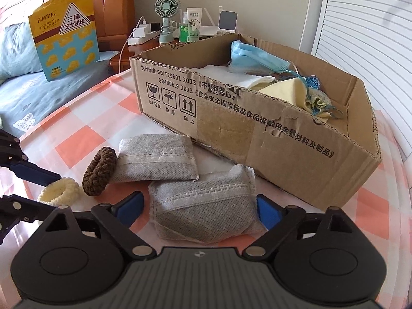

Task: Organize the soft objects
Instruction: 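Lift the cream scrunchie with the left gripper while the right approaches a grey sachet, then drop the cream scrunchie into the box from the left gripper while the right carries the grey sachet in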

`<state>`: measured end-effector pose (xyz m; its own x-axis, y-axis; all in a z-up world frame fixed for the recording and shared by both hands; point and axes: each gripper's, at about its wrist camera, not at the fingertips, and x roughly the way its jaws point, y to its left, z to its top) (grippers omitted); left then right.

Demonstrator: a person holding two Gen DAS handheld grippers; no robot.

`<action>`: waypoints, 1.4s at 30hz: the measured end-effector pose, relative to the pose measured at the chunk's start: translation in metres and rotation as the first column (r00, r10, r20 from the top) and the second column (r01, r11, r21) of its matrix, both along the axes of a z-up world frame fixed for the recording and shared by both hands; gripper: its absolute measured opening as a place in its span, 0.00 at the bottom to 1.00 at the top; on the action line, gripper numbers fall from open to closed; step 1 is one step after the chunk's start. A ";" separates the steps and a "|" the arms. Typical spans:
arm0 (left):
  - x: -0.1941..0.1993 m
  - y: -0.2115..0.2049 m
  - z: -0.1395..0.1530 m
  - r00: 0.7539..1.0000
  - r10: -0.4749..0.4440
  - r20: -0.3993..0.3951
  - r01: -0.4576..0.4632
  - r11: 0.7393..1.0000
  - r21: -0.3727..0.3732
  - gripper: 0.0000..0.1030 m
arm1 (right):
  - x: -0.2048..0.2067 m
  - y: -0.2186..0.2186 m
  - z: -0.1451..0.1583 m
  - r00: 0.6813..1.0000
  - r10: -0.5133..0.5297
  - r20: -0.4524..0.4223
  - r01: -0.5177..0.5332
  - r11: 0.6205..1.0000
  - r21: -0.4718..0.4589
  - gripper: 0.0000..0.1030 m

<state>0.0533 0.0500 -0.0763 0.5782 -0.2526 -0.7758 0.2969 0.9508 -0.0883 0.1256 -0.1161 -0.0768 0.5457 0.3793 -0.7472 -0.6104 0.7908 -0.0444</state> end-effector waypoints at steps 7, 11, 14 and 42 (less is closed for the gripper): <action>0.000 0.001 0.003 1.000 -0.004 -0.007 0.004 1.000 0.004 0.34 | -0.019 -0.005 0.010 1.000 -0.025 -0.019 0.024 0.999 -0.024 0.68; -0.001 0.003 0.006 1.000 -0.013 -0.005 0.013 1.000 0.007 0.34 | -0.029 -0.012 0.015 0.999 -0.032 -0.030 0.031 0.999 -0.023 0.65; -0.003 0.003 0.011 1.000 -0.022 0.002 0.022 1.000 0.017 0.34 | -0.035 -0.018 0.019 0.998 -0.042 -0.043 0.042 0.999 -0.005 0.62; 0.135 -0.015 0.107 0.964 -0.023 0.263 0.011 0.999 0.048 0.44 | -0.029 -0.047 0.112 0.990 -0.087 0.111 0.078 0.993 0.086 0.62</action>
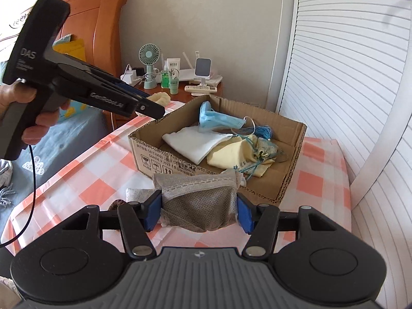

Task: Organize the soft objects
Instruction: 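Drop the cream scrunchie into the box from the left gripper while the right carries the grey sachet in, then release the grey sachet in the box and withdraw the right gripper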

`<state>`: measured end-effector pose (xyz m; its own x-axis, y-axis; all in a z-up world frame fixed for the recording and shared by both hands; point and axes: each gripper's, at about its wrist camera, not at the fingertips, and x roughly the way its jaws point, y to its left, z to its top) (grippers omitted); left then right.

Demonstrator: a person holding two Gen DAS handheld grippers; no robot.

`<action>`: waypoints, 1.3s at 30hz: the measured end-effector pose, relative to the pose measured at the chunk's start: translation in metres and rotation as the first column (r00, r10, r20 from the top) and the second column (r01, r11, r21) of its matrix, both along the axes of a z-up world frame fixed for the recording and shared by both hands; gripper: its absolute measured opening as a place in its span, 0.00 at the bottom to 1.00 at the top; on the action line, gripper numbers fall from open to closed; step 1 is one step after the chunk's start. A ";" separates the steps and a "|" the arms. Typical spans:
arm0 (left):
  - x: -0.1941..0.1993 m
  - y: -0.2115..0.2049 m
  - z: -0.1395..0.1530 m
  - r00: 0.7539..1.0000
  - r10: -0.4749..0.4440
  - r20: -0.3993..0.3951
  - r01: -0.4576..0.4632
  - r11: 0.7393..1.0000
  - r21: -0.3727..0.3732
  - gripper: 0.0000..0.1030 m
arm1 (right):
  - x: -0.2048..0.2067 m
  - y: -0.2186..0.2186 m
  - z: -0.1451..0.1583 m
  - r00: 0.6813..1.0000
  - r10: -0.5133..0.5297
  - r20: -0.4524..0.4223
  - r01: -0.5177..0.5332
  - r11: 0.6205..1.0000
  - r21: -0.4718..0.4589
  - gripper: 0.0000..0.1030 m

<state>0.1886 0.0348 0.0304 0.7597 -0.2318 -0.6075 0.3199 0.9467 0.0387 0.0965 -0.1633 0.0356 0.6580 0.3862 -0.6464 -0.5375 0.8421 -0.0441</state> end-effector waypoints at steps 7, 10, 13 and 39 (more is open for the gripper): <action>-0.003 0.012 -0.019 0.997 0.078 -0.003 -0.078 0.997 0.011 0.93 | 0.011 -0.006 0.007 0.999 -0.030 0.014 0.030 0.999 0.012 0.62; -0.025 0.022 -0.017 0.997 0.081 -0.012 -0.082 0.996 -0.022 0.93 | 0.014 -0.006 0.008 0.999 -0.039 0.017 0.039 0.999 0.012 0.62; -0.052 0.027 -0.014 0.994 0.106 -0.007 -0.106 0.994 -0.003 0.96 | 0.018 -0.004 0.011 0.999 -0.046 0.014 0.046 0.999 0.023 0.62; -0.146 0.045 -0.030 0.969 0.244 -0.030 -0.245 0.970 -0.011 0.99 | 0.102 0.089 0.009 0.998 -0.023 -0.061 0.029 0.996 0.082 1.00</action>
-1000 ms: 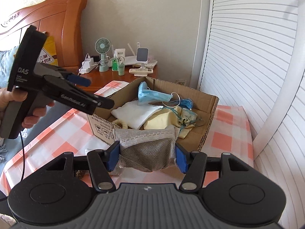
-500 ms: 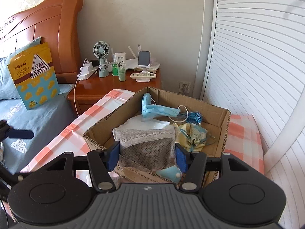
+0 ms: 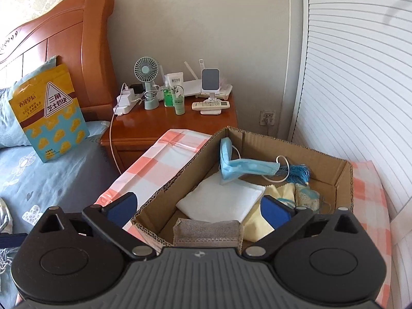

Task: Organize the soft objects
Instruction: 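Release the grey sachet in the box and withdraw the right gripper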

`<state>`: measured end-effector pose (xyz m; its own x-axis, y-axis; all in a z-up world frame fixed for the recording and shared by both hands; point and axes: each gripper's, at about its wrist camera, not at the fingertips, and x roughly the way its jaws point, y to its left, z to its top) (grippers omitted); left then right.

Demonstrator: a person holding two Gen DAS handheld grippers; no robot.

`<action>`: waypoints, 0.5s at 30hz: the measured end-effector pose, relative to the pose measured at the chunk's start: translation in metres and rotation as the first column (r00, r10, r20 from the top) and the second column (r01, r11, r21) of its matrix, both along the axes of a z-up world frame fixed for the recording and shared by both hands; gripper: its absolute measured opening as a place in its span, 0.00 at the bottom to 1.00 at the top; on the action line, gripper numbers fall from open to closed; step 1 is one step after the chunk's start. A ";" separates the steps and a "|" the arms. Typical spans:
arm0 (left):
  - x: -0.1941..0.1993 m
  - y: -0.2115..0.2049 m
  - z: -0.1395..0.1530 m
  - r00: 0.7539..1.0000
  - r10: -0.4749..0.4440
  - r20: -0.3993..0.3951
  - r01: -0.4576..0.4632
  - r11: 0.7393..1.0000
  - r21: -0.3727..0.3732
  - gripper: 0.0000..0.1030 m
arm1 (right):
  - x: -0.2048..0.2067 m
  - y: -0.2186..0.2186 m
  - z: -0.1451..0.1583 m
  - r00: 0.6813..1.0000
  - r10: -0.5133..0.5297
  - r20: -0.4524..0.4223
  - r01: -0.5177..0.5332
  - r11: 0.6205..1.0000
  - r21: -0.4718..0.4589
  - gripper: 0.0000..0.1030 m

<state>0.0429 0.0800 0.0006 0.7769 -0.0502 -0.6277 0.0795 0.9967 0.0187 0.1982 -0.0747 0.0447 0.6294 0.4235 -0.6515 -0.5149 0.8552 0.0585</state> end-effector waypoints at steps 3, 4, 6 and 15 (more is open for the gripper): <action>0.001 0.000 -0.002 1.000 0.005 -0.005 -0.005 1.000 0.005 0.99 | -0.012 -0.005 -0.004 1.000 -0.027 -0.001 0.027 0.999 -0.017 1.00; 0.001 0.001 -0.003 1.000 0.007 -0.005 -0.007 1.000 0.004 0.99 | -0.017 -0.007 -0.005 0.999 -0.033 -0.004 0.033 0.999 -0.020 1.00; 0.002 0.002 -0.004 1.000 0.012 -0.007 -0.012 1.000 -0.001 0.99 | -0.026 -0.010 -0.007 0.999 -0.042 -0.005 0.042 0.999 -0.029 1.00; 0.001 0.014 -0.008 0.999 0.051 -0.008 -0.051 0.999 0.003 0.99 | -0.049 -0.014 -0.035 0.988 -0.110 -0.109 0.104 0.993 -0.061 1.00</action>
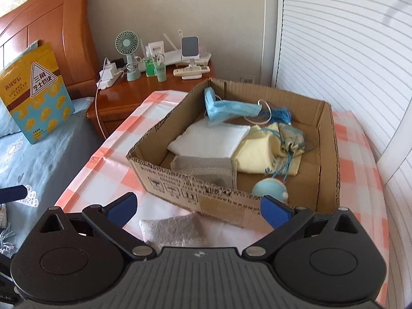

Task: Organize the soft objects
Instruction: 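Release the grey sachet in the box and withdraw the right gripper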

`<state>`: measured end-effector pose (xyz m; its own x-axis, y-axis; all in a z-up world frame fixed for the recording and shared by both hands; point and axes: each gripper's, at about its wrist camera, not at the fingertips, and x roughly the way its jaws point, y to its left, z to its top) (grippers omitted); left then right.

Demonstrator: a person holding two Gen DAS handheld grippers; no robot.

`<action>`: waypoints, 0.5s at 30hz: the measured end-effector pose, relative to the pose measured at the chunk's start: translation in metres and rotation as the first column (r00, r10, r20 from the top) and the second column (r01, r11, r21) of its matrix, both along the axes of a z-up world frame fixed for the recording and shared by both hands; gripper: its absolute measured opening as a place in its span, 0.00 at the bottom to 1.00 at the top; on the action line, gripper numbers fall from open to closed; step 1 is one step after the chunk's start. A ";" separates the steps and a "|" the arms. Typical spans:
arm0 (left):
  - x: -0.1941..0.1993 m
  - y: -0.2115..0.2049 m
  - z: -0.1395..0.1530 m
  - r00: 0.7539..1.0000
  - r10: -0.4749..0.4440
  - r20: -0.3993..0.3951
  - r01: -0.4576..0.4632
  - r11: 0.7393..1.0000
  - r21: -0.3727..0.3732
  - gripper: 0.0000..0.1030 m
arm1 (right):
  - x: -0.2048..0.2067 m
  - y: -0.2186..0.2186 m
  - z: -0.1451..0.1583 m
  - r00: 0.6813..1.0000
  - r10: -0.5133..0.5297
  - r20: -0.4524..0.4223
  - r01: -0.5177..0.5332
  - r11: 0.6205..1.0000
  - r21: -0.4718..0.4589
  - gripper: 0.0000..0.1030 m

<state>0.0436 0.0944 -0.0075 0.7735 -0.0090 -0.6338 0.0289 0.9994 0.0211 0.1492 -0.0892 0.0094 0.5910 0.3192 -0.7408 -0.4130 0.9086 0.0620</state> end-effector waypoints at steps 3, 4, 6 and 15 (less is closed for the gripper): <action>-0.001 0.008 -0.001 1.000 0.026 -0.003 -0.026 1.000 -0.002 0.99 | -0.003 0.005 -0.014 0.999 -0.016 -0.033 0.016 1.000 -0.008 1.00; -0.002 0.010 -0.002 0.999 0.033 -0.004 -0.033 0.999 -0.004 0.99 | -0.003 0.009 -0.020 0.998 -0.029 -0.051 0.028 1.000 -0.012 1.00; -0.003 0.015 -0.003 0.999 0.046 -0.005 -0.046 0.999 -0.006 0.99 | -0.003 0.015 -0.030 0.995 -0.052 -0.079 0.051 0.999 -0.016 1.00; -0.009 0.027 -0.006 0.997 0.081 -0.015 -0.081 0.997 -0.011 0.99 | 0.006 0.043 -0.063 0.968 -0.224 -0.115 0.222 0.974 -0.036 1.00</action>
